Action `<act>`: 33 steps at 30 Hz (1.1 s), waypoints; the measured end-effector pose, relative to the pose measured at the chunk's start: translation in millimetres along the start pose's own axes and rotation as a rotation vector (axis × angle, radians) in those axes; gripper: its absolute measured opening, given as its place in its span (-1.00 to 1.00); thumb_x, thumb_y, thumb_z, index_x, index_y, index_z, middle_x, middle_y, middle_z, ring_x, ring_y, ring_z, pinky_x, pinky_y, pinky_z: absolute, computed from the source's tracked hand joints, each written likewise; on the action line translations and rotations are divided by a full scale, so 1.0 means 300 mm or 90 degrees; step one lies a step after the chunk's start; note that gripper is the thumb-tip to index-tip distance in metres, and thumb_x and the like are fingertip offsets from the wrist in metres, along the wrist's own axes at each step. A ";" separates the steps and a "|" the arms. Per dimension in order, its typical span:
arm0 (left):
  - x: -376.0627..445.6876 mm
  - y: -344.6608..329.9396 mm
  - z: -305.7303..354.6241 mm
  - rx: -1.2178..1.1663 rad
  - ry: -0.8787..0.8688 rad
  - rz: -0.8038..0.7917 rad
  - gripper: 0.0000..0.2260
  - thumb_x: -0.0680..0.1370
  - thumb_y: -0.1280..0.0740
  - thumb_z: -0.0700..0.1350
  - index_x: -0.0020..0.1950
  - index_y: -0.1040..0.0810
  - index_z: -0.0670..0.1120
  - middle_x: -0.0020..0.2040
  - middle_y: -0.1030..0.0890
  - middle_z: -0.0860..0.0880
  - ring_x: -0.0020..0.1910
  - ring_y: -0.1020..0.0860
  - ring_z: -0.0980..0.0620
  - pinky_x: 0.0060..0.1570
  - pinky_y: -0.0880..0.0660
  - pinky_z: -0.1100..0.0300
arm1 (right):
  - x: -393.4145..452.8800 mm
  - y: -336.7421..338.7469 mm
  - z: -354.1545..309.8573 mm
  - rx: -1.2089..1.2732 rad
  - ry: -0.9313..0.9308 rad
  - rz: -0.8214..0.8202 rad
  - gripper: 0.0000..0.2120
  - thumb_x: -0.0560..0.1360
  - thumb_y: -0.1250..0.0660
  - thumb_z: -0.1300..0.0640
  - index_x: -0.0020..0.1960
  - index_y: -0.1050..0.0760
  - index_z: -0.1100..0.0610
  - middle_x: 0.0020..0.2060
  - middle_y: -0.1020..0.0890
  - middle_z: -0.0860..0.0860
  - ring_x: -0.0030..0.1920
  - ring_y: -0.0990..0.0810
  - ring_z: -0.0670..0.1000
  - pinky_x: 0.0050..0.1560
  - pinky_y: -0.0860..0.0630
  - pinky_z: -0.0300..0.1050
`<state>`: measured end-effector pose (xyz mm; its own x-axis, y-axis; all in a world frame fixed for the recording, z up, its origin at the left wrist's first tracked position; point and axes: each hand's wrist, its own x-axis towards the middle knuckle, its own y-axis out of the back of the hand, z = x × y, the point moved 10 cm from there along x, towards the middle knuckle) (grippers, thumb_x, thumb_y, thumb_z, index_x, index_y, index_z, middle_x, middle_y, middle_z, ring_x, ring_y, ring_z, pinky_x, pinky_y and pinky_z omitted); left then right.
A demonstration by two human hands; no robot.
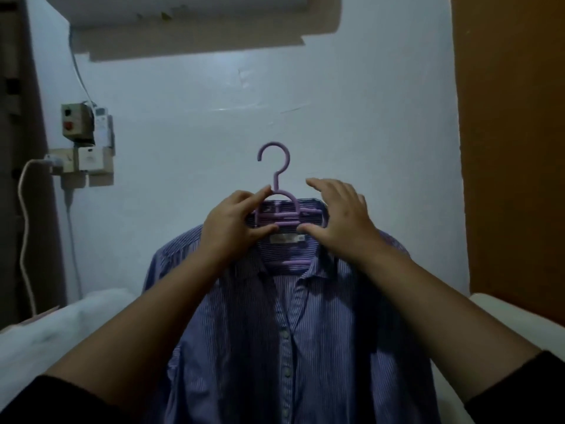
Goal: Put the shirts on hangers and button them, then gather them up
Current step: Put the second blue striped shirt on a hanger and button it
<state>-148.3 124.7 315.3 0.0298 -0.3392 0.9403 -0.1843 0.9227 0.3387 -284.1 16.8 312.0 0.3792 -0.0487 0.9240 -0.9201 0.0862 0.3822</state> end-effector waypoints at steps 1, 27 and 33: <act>-0.003 -0.007 0.012 0.000 -0.007 0.000 -0.38 0.37 -0.54 0.01 0.40 -0.44 0.06 0.10 -0.58 -0.07 -0.03 -0.58 -0.05 -0.09 -0.51 0.12 | 0.005 -0.041 -0.009 -0.024 0.006 -0.046 -0.19 0.38 -0.44 -0.10 0.50 -0.12 0.00 0.41 -0.31 -0.02 0.39 -0.23 0.02 0.30 -0.14 -0.02; -0.191 0.203 -0.148 0.279 -0.066 -0.204 -0.04 0.24 -0.38 0.41 0.54 -0.15 0.10 0.30 -0.44 -0.05 0.10 -0.54 -0.08 -0.12 -0.55 0.04 | 0.109 -0.219 -0.016 -0.033 -0.046 -0.087 -0.33 0.53 -0.26 -0.08 0.53 0.00 -0.10 0.43 -0.31 -0.06 0.38 -0.23 0.09 0.29 -0.16 0.11; -0.253 0.277 -0.280 0.354 -0.013 -0.222 -0.06 0.28 -0.46 0.32 0.54 -0.09 0.15 0.31 -0.42 -0.02 0.08 -0.54 -0.06 -0.18 -0.54 0.08 | 0.151 -0.360 -0.049 0.030 -0.068 -0.124 -0.32 0.53 -0.27 -0.07 0.53 0.01 -0.11 0.44 -0.30 -0.07 0.40 -0.20 0.07 0.33 -0.11 0.18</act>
<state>-83.3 242.7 274.9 0.1621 -0.6096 0.7760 -0.6479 0.5273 0.5496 -166.0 20.0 312.8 0.5400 -0.1653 0.8253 -0.8350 0.0179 0.5499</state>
